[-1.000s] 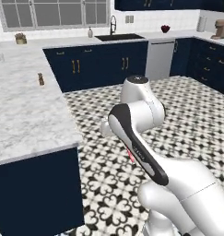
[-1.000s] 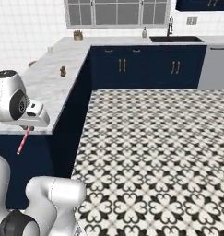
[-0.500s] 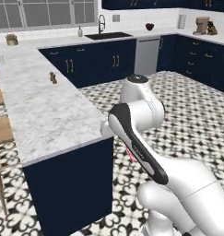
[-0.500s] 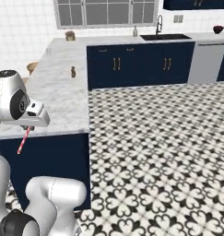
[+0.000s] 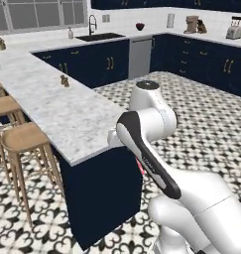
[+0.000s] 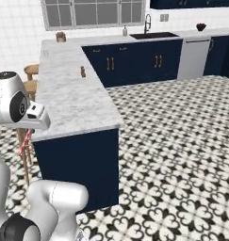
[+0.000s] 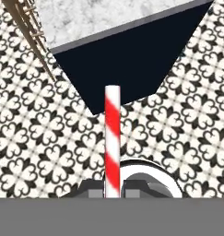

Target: Take a straw from the drawer in front and place it inside the glass cup on the dining counter.

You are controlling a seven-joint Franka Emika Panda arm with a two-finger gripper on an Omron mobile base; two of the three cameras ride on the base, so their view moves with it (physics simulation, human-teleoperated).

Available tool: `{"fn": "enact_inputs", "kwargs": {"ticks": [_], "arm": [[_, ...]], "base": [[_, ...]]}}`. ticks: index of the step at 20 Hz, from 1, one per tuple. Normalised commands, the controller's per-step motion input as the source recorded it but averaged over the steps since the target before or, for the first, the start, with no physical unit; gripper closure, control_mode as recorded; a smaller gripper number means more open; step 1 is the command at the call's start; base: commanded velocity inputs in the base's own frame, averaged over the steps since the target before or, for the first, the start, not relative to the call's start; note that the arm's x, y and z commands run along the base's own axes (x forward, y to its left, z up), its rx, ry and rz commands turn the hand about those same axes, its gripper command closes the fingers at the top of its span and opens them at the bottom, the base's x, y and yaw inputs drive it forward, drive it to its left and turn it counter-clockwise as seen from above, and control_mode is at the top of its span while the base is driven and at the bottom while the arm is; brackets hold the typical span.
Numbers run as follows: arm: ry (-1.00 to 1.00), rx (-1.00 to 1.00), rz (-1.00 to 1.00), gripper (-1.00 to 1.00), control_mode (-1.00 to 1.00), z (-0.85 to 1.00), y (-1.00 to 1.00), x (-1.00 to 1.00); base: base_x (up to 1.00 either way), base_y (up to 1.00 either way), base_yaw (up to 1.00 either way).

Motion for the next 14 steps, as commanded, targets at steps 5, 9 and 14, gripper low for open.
{"fn": "enact_inputs", "kwargs": {"ticks": [5,9,14], "arm": [[0.00,0.00,0.00,1.00,1.00,0.00,0.00,0.00],[0.00,0.00,0.00,1.00,1.00,0.00,0.00,0.00],[0.00,0.00,0.00,1.00,1.00,0.00,0.00,0.00]], "base": [[-0.04,1.00,-0.36],[0.00,1.00,-0.39],[0.00,1.00,-0.40]]}}
